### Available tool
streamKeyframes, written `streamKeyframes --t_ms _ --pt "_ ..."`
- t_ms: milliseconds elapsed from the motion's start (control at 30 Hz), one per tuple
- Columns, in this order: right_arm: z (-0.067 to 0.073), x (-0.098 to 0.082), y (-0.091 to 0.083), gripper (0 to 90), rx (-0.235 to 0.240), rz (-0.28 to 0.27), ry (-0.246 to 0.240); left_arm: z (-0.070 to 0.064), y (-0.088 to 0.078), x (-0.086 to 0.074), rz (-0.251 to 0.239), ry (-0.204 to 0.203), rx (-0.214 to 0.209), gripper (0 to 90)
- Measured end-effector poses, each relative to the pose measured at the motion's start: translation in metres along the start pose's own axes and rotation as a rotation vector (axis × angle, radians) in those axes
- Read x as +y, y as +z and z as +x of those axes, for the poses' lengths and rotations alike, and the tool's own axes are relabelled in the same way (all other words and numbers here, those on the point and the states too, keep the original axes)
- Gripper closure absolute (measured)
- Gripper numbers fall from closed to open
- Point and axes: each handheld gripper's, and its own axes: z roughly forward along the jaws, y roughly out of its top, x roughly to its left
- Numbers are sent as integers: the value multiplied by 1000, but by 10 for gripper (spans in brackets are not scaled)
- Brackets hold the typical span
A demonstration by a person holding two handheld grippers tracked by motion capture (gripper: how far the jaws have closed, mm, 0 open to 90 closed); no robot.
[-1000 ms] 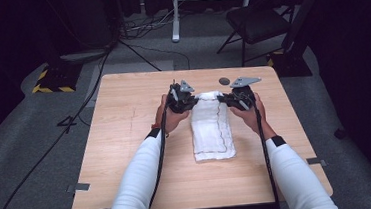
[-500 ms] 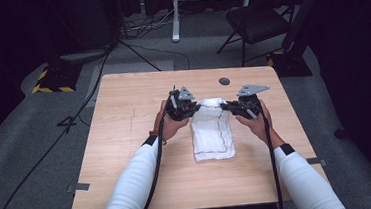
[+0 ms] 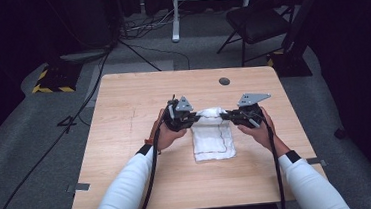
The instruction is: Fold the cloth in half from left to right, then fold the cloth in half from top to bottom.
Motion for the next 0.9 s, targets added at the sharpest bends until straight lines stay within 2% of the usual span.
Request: streamKeyframes --t_ms 233,300,900 --pt "6 -1 -3 851 9 4 -20 -6 -4 -2 14 24 -13 824" --pt "5 -2 -4 851 14 0 -12 -7 -4 -2 18 28 -20 824" --pt "17 -20 -19 848 56 18 -34 -30 -5 -8 49 97 -68 819"
